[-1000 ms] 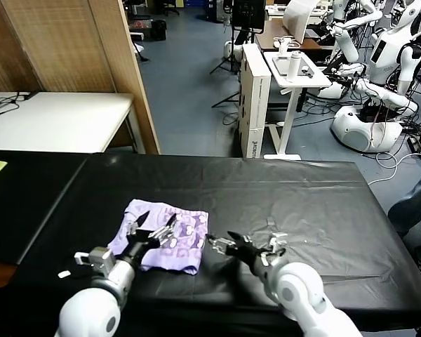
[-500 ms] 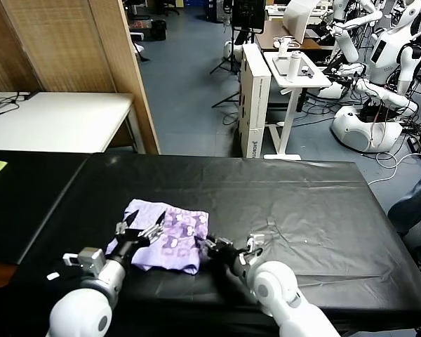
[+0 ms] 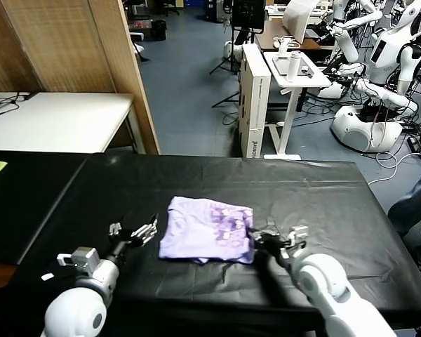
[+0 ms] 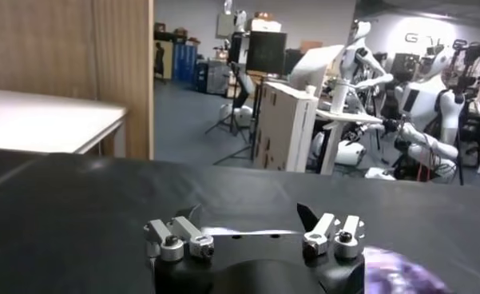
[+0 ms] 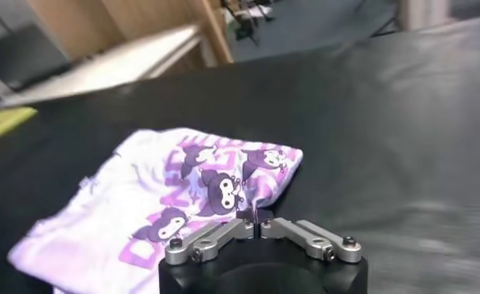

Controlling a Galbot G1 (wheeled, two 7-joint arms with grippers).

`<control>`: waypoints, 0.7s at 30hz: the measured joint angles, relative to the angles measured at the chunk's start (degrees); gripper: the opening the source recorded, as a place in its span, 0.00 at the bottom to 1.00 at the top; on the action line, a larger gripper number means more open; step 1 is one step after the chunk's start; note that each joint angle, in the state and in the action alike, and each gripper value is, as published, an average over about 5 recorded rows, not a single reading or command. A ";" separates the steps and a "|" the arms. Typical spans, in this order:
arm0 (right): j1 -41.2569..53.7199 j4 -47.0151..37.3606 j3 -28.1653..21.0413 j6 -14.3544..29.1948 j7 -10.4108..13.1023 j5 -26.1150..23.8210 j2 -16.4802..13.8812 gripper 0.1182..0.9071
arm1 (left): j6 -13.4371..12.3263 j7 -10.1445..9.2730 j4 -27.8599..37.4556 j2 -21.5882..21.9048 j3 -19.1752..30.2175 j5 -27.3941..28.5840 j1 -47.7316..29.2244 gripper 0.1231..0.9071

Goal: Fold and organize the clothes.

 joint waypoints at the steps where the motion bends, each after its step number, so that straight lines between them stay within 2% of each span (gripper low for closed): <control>1: -0.20 0.26 0.65 0.00 -0.34 -0.12 -0.57 0.20 | -0.13 -0.27 0.02 0.04 0.00 -0.07 0.04 1.00; 7: -1.47 2.32 3.51 0.00 -1.02 -1.35 -2.98 0.68 | -1.98 -0.77 0.02 0.63 0.05 -0.28 0.52 1.00; 11: -2.87 4.17 4.86 2.48 -2.20 -5.40 -4.40 0.93 | -4.39 -0.55 -0.14 1.40 -0.11 -2.33 0.88 1.00; 13: -3.92 5.36 5.60 4.75 -2.73 -8.20 -4.96 0.98 | -5.88 -0.51 -0.06 1.83 -0.37 -3.17 1.16 1.00; 17: -6.39 7.85 7.23 8.20 -3.17 -11.94 -5.15 1.00 | -8.34 -0.51 0.49 2.73 -0.83 -3.62 1.62 1.00; 21: -9.01 9.81 9.00 9.68 -3.69 -13.87 -4.79 1.00 | -8.66 -0.73 0.49 3.45 -1.00 -3.28 1.79 1.00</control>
